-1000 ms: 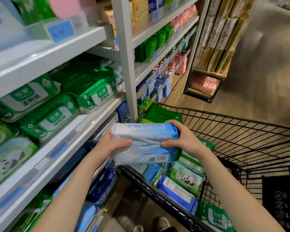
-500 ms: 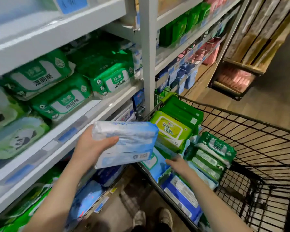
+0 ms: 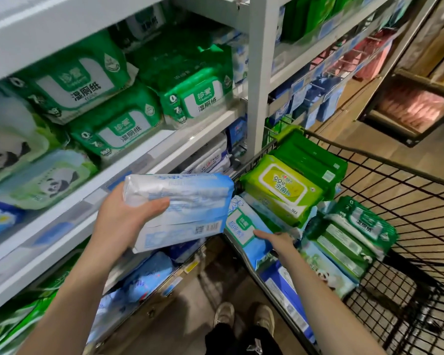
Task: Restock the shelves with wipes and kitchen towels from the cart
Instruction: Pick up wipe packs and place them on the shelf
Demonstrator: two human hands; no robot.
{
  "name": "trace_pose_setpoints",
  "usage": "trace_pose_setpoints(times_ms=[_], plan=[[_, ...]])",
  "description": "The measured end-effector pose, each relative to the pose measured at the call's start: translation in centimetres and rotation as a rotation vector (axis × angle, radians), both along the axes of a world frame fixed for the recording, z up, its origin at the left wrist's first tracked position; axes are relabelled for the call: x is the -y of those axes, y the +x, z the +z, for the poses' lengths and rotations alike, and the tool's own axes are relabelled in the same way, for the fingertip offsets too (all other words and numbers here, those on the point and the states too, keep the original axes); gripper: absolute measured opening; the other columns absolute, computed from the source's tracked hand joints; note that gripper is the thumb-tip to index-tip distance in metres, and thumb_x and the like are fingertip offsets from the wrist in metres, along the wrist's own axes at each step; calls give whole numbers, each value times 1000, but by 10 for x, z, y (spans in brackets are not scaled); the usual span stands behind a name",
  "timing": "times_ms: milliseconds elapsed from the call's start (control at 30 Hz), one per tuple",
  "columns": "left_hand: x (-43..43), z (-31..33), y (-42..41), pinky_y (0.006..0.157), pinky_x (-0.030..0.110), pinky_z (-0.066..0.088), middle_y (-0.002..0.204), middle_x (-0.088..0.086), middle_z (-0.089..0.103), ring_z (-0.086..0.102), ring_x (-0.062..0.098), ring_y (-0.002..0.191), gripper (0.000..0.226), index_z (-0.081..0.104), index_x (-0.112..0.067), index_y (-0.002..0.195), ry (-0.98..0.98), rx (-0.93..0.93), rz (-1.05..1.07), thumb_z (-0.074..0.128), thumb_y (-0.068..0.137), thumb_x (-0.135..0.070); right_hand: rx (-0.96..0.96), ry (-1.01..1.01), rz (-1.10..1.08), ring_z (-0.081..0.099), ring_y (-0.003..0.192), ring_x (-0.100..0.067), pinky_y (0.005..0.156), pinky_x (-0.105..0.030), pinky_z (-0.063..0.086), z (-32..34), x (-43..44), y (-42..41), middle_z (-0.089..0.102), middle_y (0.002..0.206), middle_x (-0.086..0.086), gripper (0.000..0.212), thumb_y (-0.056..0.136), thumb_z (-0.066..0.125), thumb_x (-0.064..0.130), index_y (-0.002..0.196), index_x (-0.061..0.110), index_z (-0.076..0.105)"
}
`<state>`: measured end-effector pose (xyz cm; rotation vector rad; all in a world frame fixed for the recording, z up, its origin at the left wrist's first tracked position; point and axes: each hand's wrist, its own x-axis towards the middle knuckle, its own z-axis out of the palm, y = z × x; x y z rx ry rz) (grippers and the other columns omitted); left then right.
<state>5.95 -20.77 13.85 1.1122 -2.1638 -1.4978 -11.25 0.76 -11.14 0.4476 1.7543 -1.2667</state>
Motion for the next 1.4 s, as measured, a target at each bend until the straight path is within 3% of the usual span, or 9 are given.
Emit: trace_pose_setpoints(times_ms=[200, 333, 433, 600, 767, 900, 1133, 1300, 1400], plan=[[4, -4, 3, 77, 36, 53, 95, -5, 72, 68, 13, 88, 43, 65, -25, 100, -16, 40, 44, 85, 61, -28, 35, -34, 99, 40, 131, -36, 100, -50, 42, 12, 3, -5, 30, 153, -14, 104, 72, 83, 34, 150, 7, 21], [5, -2, 2, 75, 33, 53, 91, -6, 71, 67, 11, 84, 43, 65, -25, 97, -12, 49, 48, 86, 60, -27, -129, 33, 89, 50, 121, -36, 90, -48, 49, 26, 8, 4, 37, 147, -14, 106, 67, 86, 34, 149, 8, 22], [6, 2, 0, 65, 25, 46, 90, -8, 68, 64, 8, 82, 33, 63, -23, 96, -37, 28, 49, 83, 71, -18, -302, 125, 148, 55, 114, -33, 88, -43, 50, 48, 8, 7, 46, 139, -13, 98, 69, 84, 35, 145, 7, 30], [13, 12, 5, 73, 28, 52, 95, -6, 71, 68, 10, 85, 39, 64, -22, 103, -17, -33, 23, 83, 70, -21, -463, 150, 146, 59, 92, -25, 73, -38, 52, 110, -6, 11, 55, 116, -8, 79, 72, 81, 30, 135, 8, 41], [15, 30, 14, 52, 3, 41, 88, -9, 67, 61, -12, 64, 31, 63, -19, 99, -70, -119, -32, 79, 74, -14, -647, 126, 95, 52, 88, -23, 77, -39, 49, 174, -15, 21, 50, 104, -3, 51, 75, 80, 25, 111, 13, 45], [13, 49, 29, 53, 8, 41, 88, -10, 66, 61, -5, 69, 29, 62, -21, 95, -133, -172, -33, 80, 73, -16, -748, 89, 58, 53, 83, -19, 67, -32, 44, 214, -22, 30, 51, 104, -2, 52, 74, 81, 24, 111, 14, 46], [-6, 81, 83, 66, 21, 48, 84, -9, 72, 67, 2, 75, 29, 65, -24, 96, -151, -313, 129, 82, 72, -23, -784, -202, -19, 62, 78, -16, 57, -25, 45, 279, -42, 42, 64, 101, -4, 51, 69, 83, 10, 113, 13, 58], [-36, 104, 135, 59, 14, 50, 79, -17, 72, 66, -2, 70, 24, 65, -23, 93, -149, -451, 249, 78, 75, -14, -818, -448, 20, 63, 73, -19, 61, -30, 47, 324, -53, 65, 66, 92, -4, 35, 71, 79, 4, 96, 20, 59], [-53, 116, 172, 57, 13, 51, 82, -10, 74, 68, 3, 73, 27, 66, -20, 96, -173, -521, 312, 77, 74, -9, -832, -577, 67, 62, 74, -19, 63, -30, 47, 347, -51, 84, 66, 89, -4, 32, 74, 75, 0, 96, 17, 59]])
